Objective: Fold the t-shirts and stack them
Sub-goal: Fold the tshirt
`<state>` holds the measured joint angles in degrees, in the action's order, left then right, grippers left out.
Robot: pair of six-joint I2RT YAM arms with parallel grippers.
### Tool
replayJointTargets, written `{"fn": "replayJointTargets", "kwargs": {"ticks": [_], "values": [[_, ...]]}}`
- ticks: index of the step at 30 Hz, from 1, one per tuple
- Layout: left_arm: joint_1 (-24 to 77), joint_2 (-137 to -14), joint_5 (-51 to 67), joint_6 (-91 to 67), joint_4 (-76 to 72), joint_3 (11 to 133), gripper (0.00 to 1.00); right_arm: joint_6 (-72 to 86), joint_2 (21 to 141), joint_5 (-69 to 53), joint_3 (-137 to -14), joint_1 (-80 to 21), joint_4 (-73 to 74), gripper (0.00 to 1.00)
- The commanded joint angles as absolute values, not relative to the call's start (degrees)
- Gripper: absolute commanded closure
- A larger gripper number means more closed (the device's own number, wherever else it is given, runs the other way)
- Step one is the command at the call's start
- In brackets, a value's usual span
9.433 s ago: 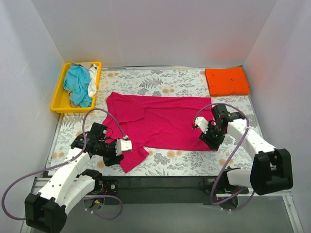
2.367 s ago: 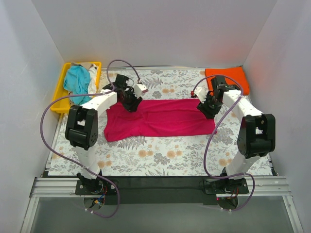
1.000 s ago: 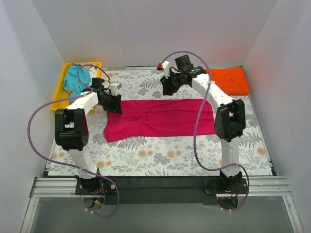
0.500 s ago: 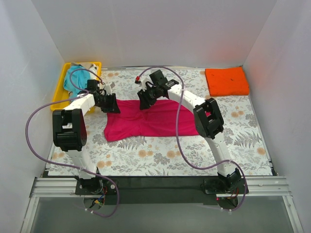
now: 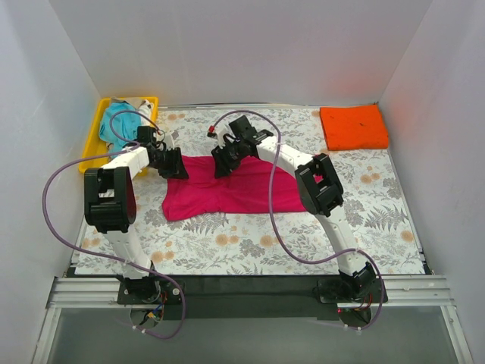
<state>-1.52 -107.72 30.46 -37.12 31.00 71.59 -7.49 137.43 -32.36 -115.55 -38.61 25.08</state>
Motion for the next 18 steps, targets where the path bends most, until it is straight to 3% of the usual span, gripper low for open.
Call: {"fn": "replayJointTargets", "kwargs": {"ticks": [1,12,14,18], "values": [[-1.58,-107.67,30.59,-37.71,30.32,72.25,0.72,-7.03,137.72,-34.54,-115.84,-39.64,23.29,0.56],[-1.50,-109.51,29.97,-37.71,30.50,72.25,0.73,-7.73,137.90,-34.10,-114.61,-40.43,23.38,0.67],[-1.50,-109.60,29.97,-37.62,30.50,72.51,0.76,-7.82,137.64,-34.01,-114.61,-40.43,23.47,0.76],[-1.58,-109.25,30.32,-37.62,30.59,72.95,0.97,-7.91,137.02,-33.75,-114.43,-40.43,23.47,0.92]]}}
